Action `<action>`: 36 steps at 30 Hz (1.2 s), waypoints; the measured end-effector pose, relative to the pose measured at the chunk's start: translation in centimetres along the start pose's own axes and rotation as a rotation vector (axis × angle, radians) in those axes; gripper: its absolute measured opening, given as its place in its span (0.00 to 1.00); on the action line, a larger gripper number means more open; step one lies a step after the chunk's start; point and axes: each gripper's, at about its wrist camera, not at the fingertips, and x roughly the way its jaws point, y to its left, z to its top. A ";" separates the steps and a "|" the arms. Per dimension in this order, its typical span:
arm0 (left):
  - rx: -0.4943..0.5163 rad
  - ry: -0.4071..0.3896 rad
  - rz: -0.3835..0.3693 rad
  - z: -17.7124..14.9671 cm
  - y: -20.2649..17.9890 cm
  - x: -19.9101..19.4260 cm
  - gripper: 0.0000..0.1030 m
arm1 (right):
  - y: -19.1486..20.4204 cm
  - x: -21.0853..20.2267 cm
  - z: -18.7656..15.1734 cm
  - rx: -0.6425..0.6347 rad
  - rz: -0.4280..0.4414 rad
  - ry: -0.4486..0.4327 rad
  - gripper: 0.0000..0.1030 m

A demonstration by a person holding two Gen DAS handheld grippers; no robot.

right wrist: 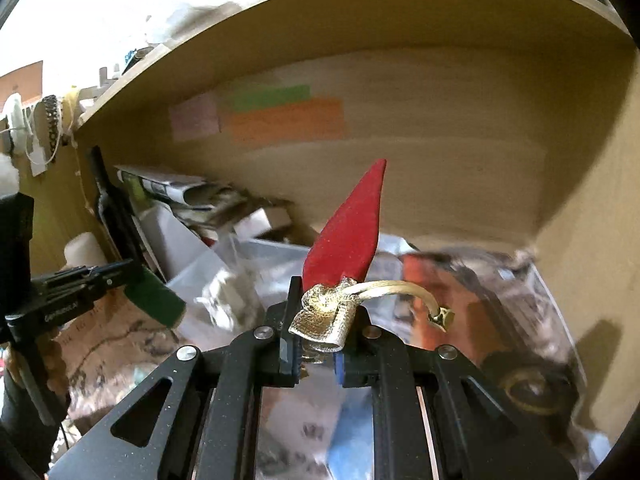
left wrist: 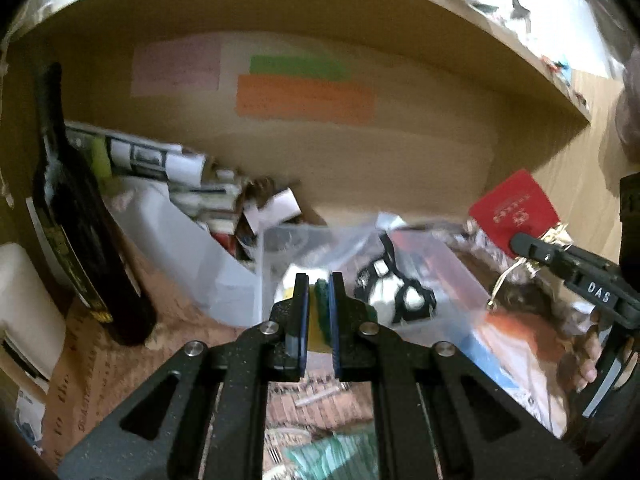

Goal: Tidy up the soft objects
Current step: 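Lower both held items into the clear box and open both grippers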

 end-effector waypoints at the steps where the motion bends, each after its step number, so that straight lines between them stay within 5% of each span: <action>1: -0.007 -0.005 0.005 0.2 0.2 0.2 0.08 | 0.2 0.5 0.3 -0.005 0.012 0.003 0.11; 9: -0.028 0.047 0.064 0.3 1.8 3.9 0.08 | 2.0 6.8 0.7 -0.051 0.090 0.124 0.11; 19: 0.026 0.106 0.078 -0.2 1.1 6.8 0.08 | 2.5 12.0 -0.9 -0.089 0.073 0.288 0.12; 22: 0.047 0.143 0.081 -0.5 0.9 7.4 0.16 | 2.0 12.3 -1.2 -0.078 0.068 0.327 0.33; 24: 0.048 0.169 0.080 -0.8 1.1 7.8 0.28 | 1.7 12.0 -1.5 -0.063 0.052 0.328 0.66; 29: 0.054 0.180 0.067 -1.1 0.7 7.6 0.37 | 1.4 10.1 -1.5 -0.070 0.012 0.295 0.72; 36: 0.060 0.093 0.061 0.0 -0.4 3.9 0.64 | 1.7 6.5 -0.6 -0.117 -0.056 0.200 0.80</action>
